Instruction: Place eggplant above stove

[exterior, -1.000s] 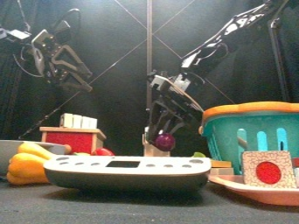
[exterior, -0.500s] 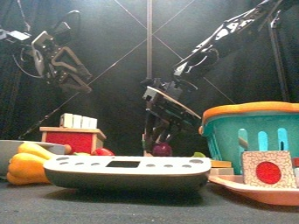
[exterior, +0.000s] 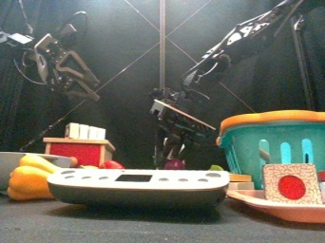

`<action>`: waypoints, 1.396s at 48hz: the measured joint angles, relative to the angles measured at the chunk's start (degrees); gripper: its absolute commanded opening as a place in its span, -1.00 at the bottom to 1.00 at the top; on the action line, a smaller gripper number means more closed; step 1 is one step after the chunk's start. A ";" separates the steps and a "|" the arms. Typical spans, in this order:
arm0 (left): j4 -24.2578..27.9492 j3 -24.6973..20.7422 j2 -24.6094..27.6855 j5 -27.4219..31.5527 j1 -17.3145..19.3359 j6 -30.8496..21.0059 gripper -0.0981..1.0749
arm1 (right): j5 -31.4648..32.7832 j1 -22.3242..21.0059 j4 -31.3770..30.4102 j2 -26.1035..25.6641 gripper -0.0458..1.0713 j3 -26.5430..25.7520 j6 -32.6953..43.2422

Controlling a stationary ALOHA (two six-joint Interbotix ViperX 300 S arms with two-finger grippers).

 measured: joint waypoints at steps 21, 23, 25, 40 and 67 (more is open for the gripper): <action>0.00 0.09 -0.62 -0.09 0.00 0.00 0.78 | 0.09 0.09 0.09 0.70 0.71 -0.35 0.00; 0.00 0.09 -0.62 0.00 0.00 0.00 0.78 | 0.09 0.18 0.18 0.79 0.71 -0.53 0.00; 0.00 0.09 -0.62 -0.09 0.00 0.00 0.78 | 0.18 0.18 0.09 0.79 0.71 -0.70 0.09; 0.00 0.18 -0.70 -0.09 0.00 0.00 0.78 | 0.44 0.26 0.00 0.79 0.71 -1.85 0.00; 0.00 0.18 -0.70 -0.18 0.00 0.00 0.78 | 0.09 0.70 -2.55 0.79 0.71 -3.87 0.00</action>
